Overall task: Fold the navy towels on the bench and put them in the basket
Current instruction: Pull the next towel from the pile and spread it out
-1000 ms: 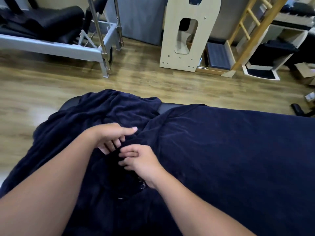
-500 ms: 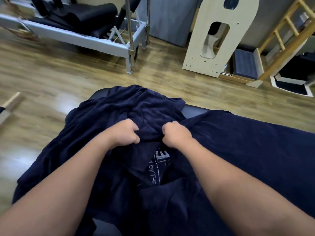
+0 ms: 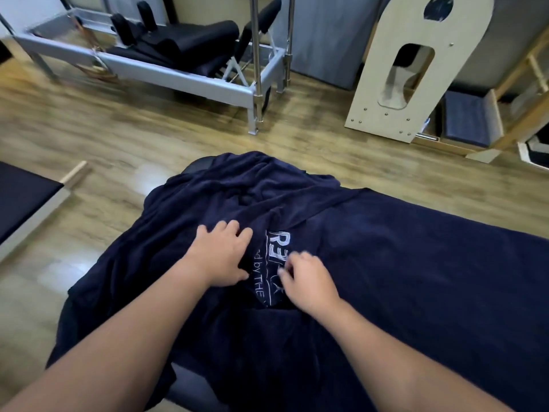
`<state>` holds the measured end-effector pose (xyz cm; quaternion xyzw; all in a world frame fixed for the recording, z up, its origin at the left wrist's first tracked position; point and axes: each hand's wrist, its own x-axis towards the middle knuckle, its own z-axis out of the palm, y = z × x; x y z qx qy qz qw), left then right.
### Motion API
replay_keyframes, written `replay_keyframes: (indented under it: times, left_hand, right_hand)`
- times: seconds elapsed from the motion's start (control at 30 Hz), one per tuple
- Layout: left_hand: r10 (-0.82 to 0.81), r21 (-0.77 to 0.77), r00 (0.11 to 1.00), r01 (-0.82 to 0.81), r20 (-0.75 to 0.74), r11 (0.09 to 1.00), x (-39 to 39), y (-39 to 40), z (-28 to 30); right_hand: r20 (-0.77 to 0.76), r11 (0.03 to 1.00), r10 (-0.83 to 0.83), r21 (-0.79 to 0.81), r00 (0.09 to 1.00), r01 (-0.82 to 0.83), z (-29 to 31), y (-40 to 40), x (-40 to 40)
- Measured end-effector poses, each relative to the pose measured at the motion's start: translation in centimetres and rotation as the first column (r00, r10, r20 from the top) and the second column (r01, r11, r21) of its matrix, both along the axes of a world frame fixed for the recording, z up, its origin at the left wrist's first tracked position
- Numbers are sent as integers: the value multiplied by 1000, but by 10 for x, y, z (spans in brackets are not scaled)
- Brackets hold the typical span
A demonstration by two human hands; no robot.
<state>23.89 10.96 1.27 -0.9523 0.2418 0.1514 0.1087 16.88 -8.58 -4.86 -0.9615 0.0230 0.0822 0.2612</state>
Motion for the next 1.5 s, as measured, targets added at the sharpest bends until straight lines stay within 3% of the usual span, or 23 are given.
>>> replay_keyframes:
  times: [0.23, 0.3, 0.4, 0.43, 0.5, 0.57, 0.6, 0.7, 0.77, 0.8, 0.87, 0.93, 1.0, 1.07, 1.2, 1.33, 1.4, 1.5]
  left_hand:
    - [-74, 56, 994, 70, 84, 996, 21, -18, 2]
    - [-23, -16, 997, 24, 78, 1000, 36, -19, 10]
    - [177, -269, 984, -172, -3, 948, 68, -11, 25]
    - [265, -388, 959, -283, -99, 877, 79, -7, 30]
    - [356, -603, 854, -520, -379, 605, 99, 3, 42]
    - [335, -677, 747, -664, -575, 317, 121, 8, 51]
    - [318, -690, 719, -690, -618, 218, 132, 8, 56]
    - [297, -727, 715, -681, -633, 92, 161, 3, 67]
    - [281, -737, 729, -669, -624, 98, 174, -2, 61]
    - [270, -752, 758, -642, -594, 148, 175, -5, 55]
    - [250, -759, 861, -509, -444, 405, 169, -6, 39]
    - [183, -645, 949, -310, -257, 698, 149, -4, 28]
    - [123, -466, 976, -195, -181, 863, 129, 3, 18]
    - [67, -300, 984, -115, -167, 947, 113, 8, 8]
    - [-15, -200, 966, -37, -256, 979, 95, 15, -8]
    - [-11, -342, 956, -94, -292, 935, 99, 18, -8]
    - [58, -483, 965, -179, -255, 857, 109, 21, -5]
    - [200, -696, 962, -274, -188, 664, 127, 24, 6]
  right_hand:
    - [-374, 967, 127, -161, 919, -199, 10, 18, -74]
    - [-455, 960, 136, -159, 880, -231, 18, 26, -75]
    - [-483, 972, 101, -137, 870, -189, 36, 45, -74]
    - [-484, 981, 85, -111, 871, -157, 43, 49, -75]
    - [-460, 997, 20, -52, 888, -49, 58, 63, -81]
    - [-428, 999, -50, -12, 902, 50, 72, 78, -91]
    - [-413, 997, -68, 3, 908, 76, 76, 87, -96]
    - [-360, 983, -87, 123, 929, 139, 88, 121, -113]
    - [-426, 963, -60, 214, 903, 165, 93, 139, -120]
    - [-474, 961, -43, 222, 880, 167, 91, 145, -122]
    - [-531, 973, -48, 166, 846, 160, 84, 152, -121]
    - [-525, 973, -172, 41, 834, 227, 73, 158, -117]
    - [-508, 944, -321, -104, 799, 313, 62, 167, -113]
    - [-511, 928, -372, -210, 775, 307, 53, 181, -112]
    - [-462, 922, -367, -299, 808, 248, 35, 205, -112]
    - [-386, 923, -381, -205, 840, 325, 38, 218, -108]
    - [-272, 924, -383, -111, 883, 367, 40, 220, -109]
    - [-124, 976, -199, 61, 972, 208, 48, 228, -109]
